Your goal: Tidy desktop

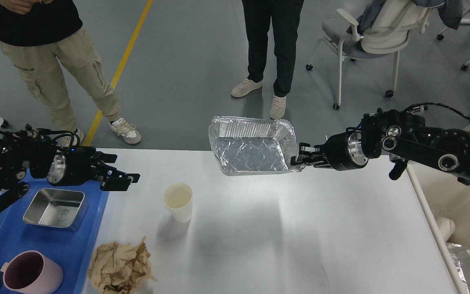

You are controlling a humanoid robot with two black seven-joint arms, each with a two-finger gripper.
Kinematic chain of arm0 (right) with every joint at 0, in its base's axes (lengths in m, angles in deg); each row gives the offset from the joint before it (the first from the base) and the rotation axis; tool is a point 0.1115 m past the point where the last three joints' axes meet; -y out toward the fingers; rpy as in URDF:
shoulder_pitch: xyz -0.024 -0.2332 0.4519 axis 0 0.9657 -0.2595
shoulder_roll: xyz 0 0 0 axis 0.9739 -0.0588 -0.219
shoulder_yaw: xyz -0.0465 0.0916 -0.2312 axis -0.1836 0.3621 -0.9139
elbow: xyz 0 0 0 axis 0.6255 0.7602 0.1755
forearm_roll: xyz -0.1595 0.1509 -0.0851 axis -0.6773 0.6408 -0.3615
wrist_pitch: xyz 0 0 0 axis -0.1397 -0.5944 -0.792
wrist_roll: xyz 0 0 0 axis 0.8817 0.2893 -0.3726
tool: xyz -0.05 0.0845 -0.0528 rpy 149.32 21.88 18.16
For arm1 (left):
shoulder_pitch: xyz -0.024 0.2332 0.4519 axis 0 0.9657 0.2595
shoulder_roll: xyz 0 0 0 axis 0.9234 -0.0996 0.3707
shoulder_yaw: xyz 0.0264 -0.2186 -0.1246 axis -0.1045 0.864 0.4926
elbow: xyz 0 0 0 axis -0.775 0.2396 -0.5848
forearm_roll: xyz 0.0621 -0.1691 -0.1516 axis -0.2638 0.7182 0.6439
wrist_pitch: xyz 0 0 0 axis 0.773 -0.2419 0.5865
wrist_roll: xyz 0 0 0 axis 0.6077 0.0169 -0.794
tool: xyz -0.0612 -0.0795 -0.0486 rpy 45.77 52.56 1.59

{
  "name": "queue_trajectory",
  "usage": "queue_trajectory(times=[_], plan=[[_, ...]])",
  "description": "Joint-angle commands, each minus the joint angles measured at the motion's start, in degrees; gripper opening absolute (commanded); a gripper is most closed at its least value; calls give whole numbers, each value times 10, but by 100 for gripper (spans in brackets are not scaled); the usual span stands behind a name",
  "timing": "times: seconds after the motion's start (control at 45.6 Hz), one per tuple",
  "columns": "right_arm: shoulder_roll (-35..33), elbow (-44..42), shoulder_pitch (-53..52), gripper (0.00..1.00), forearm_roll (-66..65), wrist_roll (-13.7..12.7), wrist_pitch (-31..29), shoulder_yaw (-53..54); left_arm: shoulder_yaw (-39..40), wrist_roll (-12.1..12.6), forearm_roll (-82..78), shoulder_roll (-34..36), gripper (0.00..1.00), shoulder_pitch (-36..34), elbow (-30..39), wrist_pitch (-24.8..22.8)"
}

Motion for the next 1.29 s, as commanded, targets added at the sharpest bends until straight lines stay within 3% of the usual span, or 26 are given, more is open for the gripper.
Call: queue_trajectory(times=[0.0,0.219,0.724,1.272], plan=[[-1,0,0,0,0,0,1,0,-28,2,-2,-32,97,-15,-1,-2],[-1,1,0,0,0,0,1,1,-97,1,-2,-55,97,-48,-25,0],[-5,4,4,0,0,1,3,1,-99,2,0,-138,97,-42,-96,8],[-6,4,10,0,0,2,4,1,-102,-6,6,-155,96,-19,-137,42]])
